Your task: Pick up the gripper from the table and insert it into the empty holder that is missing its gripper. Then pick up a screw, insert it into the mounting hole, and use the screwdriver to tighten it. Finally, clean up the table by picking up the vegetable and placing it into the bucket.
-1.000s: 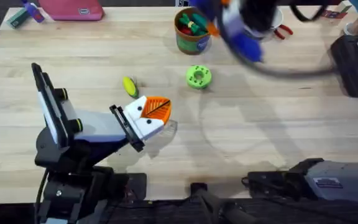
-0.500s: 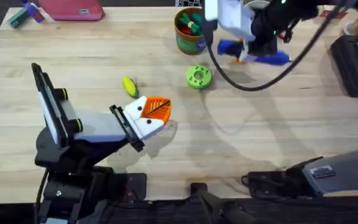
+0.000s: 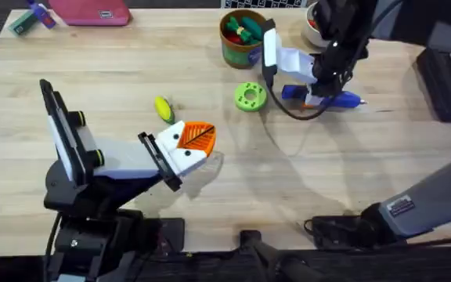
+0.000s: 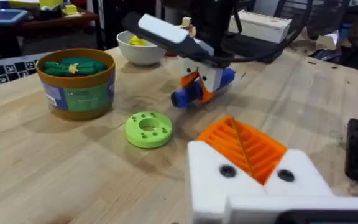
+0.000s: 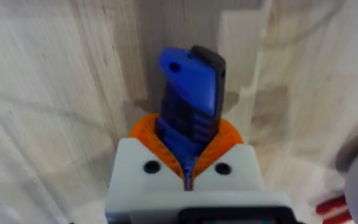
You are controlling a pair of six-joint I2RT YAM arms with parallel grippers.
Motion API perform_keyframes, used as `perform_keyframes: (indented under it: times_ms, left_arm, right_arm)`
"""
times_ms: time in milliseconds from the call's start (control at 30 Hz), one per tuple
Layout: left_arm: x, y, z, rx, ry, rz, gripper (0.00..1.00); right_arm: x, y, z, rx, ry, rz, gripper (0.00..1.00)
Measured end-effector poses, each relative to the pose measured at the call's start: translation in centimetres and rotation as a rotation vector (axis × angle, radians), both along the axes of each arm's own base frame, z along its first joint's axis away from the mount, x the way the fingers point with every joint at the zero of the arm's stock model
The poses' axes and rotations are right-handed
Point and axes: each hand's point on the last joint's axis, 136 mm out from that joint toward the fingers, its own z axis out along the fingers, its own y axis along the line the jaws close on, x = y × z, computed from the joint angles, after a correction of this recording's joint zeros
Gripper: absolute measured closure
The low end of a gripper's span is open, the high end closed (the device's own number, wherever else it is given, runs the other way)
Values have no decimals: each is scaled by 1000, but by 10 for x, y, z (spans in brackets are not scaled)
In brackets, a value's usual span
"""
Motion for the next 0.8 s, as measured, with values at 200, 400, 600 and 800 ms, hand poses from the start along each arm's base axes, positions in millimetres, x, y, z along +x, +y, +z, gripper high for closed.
perform_keyframes:
  times_ms: [200,400,600,800]
  left_arm:
    - [0,0,0,0,0,0,983]
    - [0,0,0,2,-3,0,459]
    - [0,0,0,2,-3,0,16]
    - [0,0,0,2,-3,3,14]
  right_arm:
    - [3,-1,-10,-10,11,8,383]
    - [3,-1,-7,-12,5,11,12]
    - [-9,9,9,-11,1,36,11]
    - [-8,41,72,56,-194,49,10]
